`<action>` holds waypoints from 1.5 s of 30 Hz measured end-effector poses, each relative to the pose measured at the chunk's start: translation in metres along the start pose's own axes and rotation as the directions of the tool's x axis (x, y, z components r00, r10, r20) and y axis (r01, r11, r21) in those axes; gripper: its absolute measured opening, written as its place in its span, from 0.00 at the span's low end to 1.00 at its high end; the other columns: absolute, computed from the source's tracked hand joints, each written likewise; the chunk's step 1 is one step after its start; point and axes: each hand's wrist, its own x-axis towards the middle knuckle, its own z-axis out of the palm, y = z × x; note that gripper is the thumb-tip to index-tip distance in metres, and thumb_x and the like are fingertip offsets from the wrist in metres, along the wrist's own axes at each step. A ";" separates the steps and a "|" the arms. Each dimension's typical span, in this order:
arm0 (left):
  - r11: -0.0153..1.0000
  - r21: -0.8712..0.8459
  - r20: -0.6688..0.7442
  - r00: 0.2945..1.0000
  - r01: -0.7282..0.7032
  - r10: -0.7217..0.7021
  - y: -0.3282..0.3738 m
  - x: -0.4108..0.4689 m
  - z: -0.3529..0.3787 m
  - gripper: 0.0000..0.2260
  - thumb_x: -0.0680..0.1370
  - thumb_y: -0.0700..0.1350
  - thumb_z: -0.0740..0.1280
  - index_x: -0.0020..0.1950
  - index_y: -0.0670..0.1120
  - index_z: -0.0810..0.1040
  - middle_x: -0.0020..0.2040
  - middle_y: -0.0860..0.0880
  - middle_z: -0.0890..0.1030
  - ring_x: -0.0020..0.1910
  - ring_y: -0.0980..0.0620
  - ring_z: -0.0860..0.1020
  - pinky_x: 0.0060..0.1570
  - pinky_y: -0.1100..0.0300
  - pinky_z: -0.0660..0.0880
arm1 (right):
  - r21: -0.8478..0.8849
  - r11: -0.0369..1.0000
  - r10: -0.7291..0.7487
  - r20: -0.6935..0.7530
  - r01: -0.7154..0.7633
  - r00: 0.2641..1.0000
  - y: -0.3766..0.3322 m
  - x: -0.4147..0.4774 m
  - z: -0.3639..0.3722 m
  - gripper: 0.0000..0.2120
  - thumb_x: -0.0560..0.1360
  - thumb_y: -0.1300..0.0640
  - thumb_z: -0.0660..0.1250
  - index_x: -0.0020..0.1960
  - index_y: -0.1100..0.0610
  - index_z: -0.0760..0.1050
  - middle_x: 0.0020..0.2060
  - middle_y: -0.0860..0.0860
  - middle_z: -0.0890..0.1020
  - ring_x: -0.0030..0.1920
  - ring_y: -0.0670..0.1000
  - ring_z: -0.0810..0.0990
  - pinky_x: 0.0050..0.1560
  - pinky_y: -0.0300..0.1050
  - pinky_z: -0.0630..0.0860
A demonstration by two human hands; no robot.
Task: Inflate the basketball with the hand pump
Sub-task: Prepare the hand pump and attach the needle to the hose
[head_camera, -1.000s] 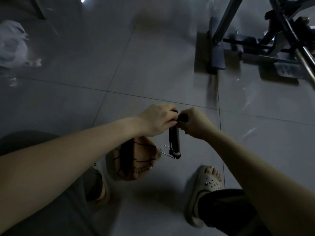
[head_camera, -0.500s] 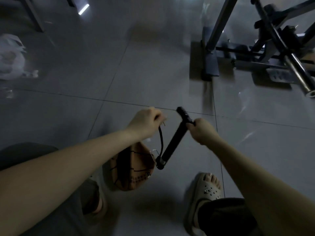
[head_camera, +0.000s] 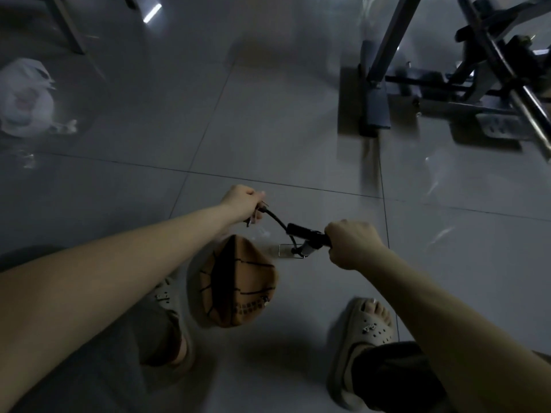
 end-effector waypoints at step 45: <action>0.932 -0.303 0.303 0.908 -0.197 0.290 0.142 -0.066 -0.029 0.12 0.83 0.52 0.64 0.42 0.48 0.74 0.47 0.43 0.76 0.28 0.56 0.69 0.27 0.64 0.65 | 0.882 0.431 -0.197 -0.114 0.191 0.974 0.013 -0.035 -0.082 0.13 0.75 0.59 0.71 0.58 0.56 0.75 0.49 0.55 0.82 0.46 0.55 0.83 0.48 0.50 0.82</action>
